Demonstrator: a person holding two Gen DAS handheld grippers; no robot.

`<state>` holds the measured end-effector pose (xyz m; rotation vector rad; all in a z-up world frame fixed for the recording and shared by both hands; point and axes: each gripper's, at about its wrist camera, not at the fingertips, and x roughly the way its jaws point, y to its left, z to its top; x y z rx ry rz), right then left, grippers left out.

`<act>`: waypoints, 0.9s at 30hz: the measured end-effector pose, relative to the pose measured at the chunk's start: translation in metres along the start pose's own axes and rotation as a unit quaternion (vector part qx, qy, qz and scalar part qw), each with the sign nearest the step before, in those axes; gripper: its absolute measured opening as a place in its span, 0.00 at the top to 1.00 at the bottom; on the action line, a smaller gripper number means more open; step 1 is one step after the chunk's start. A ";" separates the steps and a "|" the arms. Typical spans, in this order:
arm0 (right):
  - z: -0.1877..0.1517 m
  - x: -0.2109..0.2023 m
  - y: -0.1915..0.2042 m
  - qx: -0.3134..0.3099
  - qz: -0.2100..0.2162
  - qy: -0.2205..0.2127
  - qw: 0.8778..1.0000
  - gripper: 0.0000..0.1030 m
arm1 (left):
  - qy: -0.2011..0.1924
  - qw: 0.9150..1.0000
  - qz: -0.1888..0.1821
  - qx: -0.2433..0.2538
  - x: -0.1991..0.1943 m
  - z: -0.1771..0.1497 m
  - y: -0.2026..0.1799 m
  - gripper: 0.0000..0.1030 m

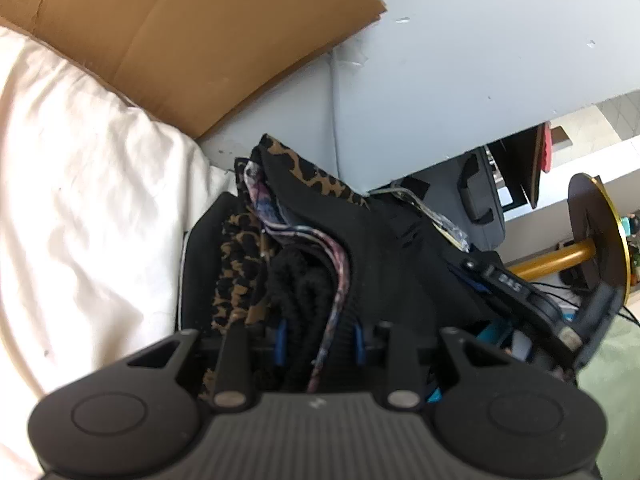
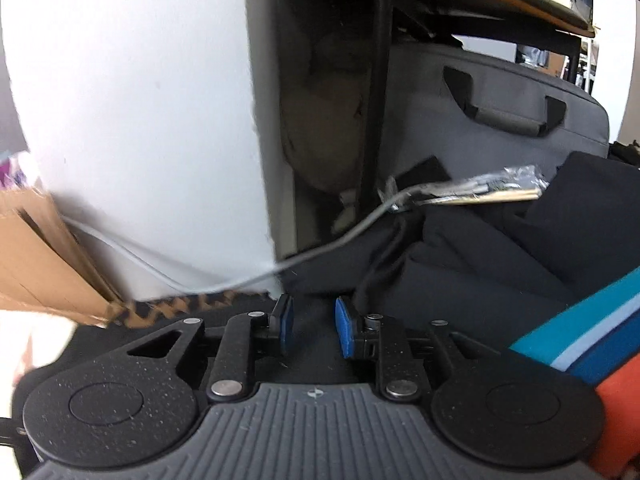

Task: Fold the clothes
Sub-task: 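Lower the bundle onto the pile and open the right gripper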

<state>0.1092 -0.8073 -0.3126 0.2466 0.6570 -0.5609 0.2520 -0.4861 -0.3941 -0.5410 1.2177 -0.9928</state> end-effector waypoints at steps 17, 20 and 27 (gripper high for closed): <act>-0.089 -0.006 0.004 -0.004 -0.026 0.045 0.999 0.76 | 0.010 1.000 0.002 -0.002 0.001 0.003 0.002 0.67; -0.094 -0.012 0.007 -0.005 -0.032 0.046 0.998 0.76 | 0.018 1.000 0.006 0.015 -0.002 0.005 -0.003 0.65; -0.092 -0.042 0.026 0.017 0.010 0.019 1.000 0.76 | 0.029 0.998 0.024 0.059 -0.007 0.011 -0.019 0.64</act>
